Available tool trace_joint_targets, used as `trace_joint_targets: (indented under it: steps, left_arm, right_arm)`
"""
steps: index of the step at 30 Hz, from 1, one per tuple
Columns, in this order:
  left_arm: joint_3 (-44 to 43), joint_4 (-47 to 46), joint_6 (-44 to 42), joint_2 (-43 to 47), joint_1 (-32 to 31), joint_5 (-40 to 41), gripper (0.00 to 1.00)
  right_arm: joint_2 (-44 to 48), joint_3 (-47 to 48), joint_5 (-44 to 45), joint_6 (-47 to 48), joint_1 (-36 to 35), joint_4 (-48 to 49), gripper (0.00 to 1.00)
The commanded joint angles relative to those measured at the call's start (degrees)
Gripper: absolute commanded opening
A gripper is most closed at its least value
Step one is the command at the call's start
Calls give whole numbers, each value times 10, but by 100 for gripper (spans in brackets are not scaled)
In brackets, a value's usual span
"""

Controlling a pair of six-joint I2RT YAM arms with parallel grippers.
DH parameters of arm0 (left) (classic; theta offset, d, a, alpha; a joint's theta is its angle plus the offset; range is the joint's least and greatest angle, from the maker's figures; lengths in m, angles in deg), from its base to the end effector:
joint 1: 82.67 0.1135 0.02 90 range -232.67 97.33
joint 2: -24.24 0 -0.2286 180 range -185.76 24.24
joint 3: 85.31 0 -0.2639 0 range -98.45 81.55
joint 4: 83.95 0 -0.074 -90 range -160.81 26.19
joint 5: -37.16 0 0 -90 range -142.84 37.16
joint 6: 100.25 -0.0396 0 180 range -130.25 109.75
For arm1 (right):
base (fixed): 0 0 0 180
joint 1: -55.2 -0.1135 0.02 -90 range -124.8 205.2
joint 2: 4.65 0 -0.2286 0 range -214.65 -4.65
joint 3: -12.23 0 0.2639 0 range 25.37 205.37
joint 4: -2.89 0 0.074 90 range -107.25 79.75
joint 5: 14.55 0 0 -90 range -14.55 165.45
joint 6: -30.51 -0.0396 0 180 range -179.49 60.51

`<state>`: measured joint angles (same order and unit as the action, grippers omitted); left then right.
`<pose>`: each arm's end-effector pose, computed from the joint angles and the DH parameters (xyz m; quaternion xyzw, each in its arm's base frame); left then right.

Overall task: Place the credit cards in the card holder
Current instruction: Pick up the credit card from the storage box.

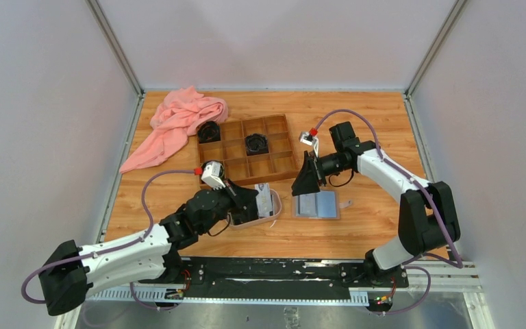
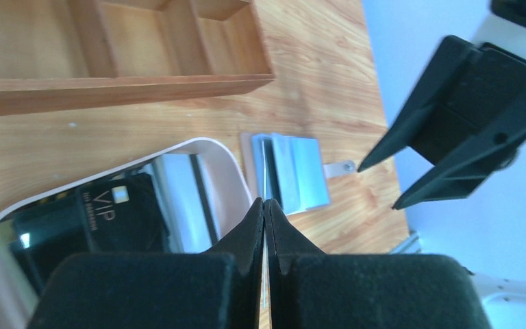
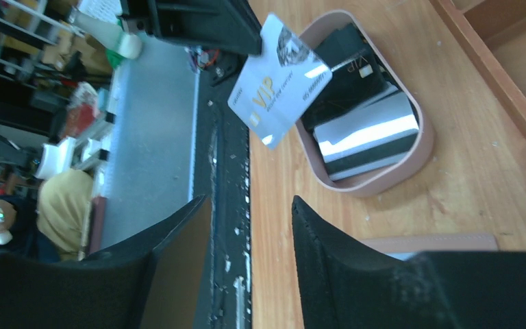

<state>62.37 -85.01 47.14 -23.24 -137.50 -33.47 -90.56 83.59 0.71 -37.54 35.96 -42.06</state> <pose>0.1422 -0.1790 0.1858 -0.1208 0.7748 -0.4292 0.4481 0.2725 0.1356 0.2025 -0.4192 0.6616 0.5805 0.2228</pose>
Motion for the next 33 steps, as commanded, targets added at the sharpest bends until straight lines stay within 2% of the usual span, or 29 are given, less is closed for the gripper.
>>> trace_joint_targets:
  steps: [1, 4, 8, 17, 21, 26, 28, 29, 30, 31, 33]
  left_arm:
    - [30, -161, -3, -28, 15, -83, 0]
    - [38, -249, 8, -66, 18, -115, 0]
    - [39, -337, 23, -114, 20, -139, 0]
    - [31, -452, 51, -206, 20, -172, 0]
    - [29, -478, 57, -230, 20, -178, 0]
    - [36, -481, 57, -230, 20, -175, 0]
    - [40, -473, 53, -220, 21, -172, 1]
    - [42, -466, 49, -214, 22, -172, 9]
    - [44, -457, 44, -207, 22, -172, 21]
    - [47, -447, 36, -198, 24, -175, 41]
    - [53, -429, 8, -176, 27, -188, 63]
  right_arm:
    - [-1, -22, -59, -115, -9, 75, 55]
    - [4, -46, -52, -162, -9, 128, 60]
    - [-1, -51, -41, -179, -10, 141, 61]
    - [-16, -63, -61, -245, -27, 203, 59]
    - [-18, -60, -75, -246, -31, 205, 45]
    - [-22, -56, -91, -237, -31, 204, 9]
    - [-19, -57, -93, -226, -29, 200, 1]
    - [-16, -57, -94, -223, -27, 196, 0]
    - [-13, -56, -93, -201, -26, 188, 0]
    - [-9, -55, -90, -182, -24, 175, 0]
    - [2, -51, -80, -141, -18, 141, 0]
